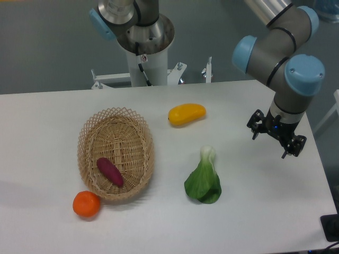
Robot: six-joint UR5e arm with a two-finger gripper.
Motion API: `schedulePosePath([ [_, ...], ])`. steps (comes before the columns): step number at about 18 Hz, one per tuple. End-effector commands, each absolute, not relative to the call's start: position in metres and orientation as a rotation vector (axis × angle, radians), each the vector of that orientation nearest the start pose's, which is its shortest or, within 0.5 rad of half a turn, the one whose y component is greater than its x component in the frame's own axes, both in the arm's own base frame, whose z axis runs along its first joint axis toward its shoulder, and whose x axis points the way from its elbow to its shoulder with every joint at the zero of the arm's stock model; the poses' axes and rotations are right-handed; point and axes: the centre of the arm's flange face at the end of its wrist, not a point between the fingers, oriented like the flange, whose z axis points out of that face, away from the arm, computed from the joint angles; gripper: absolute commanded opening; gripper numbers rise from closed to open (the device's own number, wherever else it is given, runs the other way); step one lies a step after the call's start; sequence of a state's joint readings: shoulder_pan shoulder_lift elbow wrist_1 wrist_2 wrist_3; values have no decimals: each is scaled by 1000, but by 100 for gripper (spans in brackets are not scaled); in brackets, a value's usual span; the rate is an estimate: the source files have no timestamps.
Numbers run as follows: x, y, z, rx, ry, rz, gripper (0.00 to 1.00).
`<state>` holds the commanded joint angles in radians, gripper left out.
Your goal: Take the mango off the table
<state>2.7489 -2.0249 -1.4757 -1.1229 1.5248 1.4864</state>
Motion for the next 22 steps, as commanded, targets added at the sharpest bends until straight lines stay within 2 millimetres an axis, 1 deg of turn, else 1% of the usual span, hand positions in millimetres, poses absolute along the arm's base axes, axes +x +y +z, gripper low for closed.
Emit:
schedulePosePath([
  [11,-554,382,312,-3040,478,105,100],
  [14,-551,381,311,-3031,475,148,100],
  [15,-547,379,310,-3023,472,154,100],
  [16,-540,374,315,-3020,463,165,100],
  [17,-533,371,315,-3021,453,159,100],
  [20,-513,372,315,-2991,449,125,100],
  [22,-495,372,312,-2963,457,87,100],
])
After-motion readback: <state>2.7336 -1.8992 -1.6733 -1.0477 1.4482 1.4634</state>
